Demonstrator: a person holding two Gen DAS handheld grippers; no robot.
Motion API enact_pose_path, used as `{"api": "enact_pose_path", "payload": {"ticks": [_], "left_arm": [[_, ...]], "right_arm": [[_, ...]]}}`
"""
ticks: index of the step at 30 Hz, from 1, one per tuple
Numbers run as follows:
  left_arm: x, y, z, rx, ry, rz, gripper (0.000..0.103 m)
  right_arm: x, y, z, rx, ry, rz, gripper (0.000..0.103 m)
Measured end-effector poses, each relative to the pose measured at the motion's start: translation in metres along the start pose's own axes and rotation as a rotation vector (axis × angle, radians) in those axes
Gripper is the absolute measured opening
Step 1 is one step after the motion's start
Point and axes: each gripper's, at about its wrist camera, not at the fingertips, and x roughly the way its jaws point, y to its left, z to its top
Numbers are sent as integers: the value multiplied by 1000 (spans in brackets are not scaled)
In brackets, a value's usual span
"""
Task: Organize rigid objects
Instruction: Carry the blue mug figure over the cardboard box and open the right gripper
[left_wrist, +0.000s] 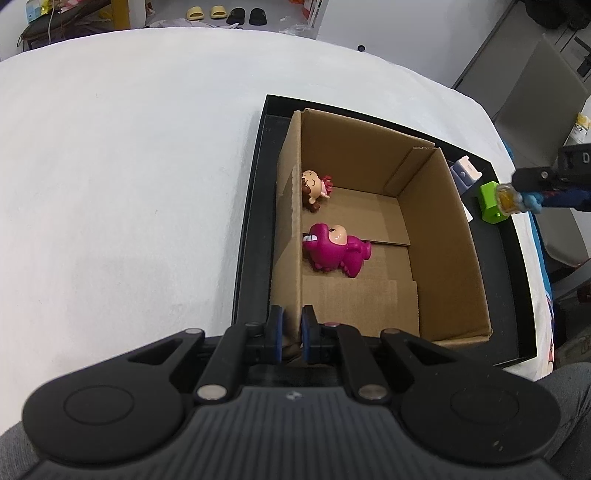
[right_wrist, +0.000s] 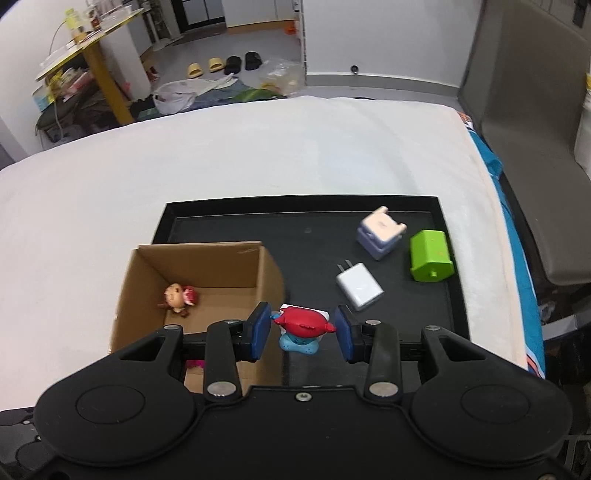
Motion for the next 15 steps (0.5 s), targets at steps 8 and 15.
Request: {"api": "enact_pose_path", "payload": {"ticks": [8, 15], "left_arm": [[2, 1, 2, -2, -3, -12, 9], [2, 3, 0, 0, -6, -14, 9]], "right_arm": [[10, 26, -1, -33, 9, 10, 38], [17, 44, 3, -52, 11, 30, 38]]}}
